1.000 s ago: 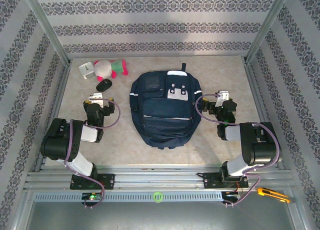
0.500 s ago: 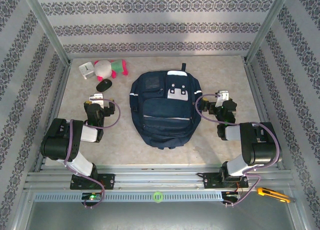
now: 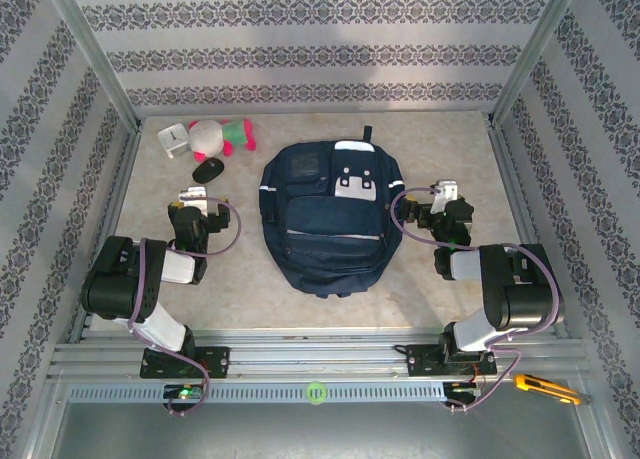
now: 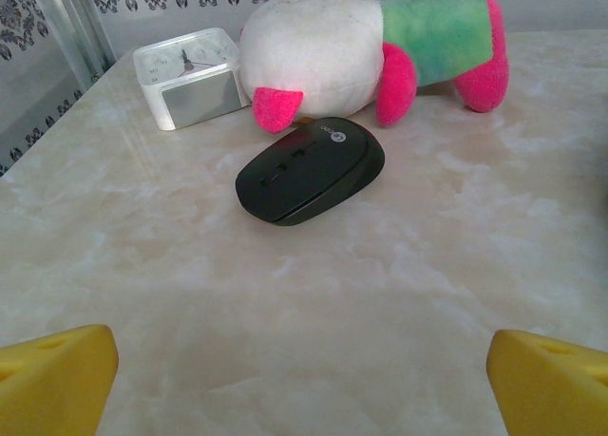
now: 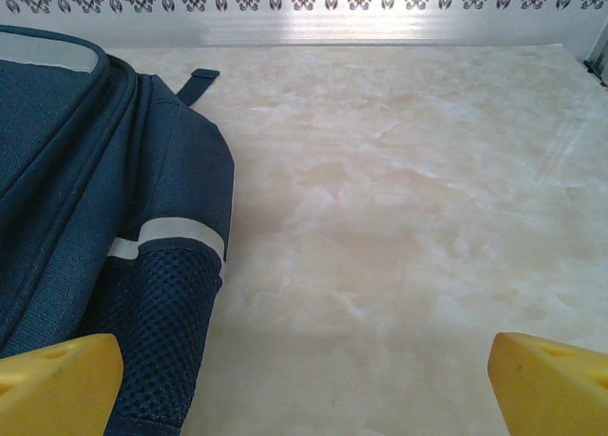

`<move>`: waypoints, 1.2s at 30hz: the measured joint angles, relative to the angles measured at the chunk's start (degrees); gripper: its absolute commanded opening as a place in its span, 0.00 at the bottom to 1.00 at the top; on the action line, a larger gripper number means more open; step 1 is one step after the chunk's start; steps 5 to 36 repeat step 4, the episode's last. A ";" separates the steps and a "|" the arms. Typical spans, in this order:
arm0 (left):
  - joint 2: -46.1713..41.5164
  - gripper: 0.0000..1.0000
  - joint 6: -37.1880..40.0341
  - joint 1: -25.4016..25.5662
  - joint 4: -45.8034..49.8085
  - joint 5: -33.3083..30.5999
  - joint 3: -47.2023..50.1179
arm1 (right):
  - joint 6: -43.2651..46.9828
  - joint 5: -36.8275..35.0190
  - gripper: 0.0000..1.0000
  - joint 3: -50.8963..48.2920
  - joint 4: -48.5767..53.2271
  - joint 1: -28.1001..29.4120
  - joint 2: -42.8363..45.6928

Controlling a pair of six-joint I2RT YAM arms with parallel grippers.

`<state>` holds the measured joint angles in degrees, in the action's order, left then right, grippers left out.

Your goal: Pack the student bag

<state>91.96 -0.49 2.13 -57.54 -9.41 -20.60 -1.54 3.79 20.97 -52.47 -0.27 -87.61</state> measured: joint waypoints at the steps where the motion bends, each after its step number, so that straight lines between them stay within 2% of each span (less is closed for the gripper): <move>1: 0.00 0.99 -0.02 0.00 0.02 -0.02 0.00 | 0.00 0.00 0.98 0.00 -0.02 0.00 0.00; 36: 0.00 0.99 0.00 0.00 0.04 -0.02 0.00 | 0.00 0.00 0.98 0.00 -0.02 0.00 0.00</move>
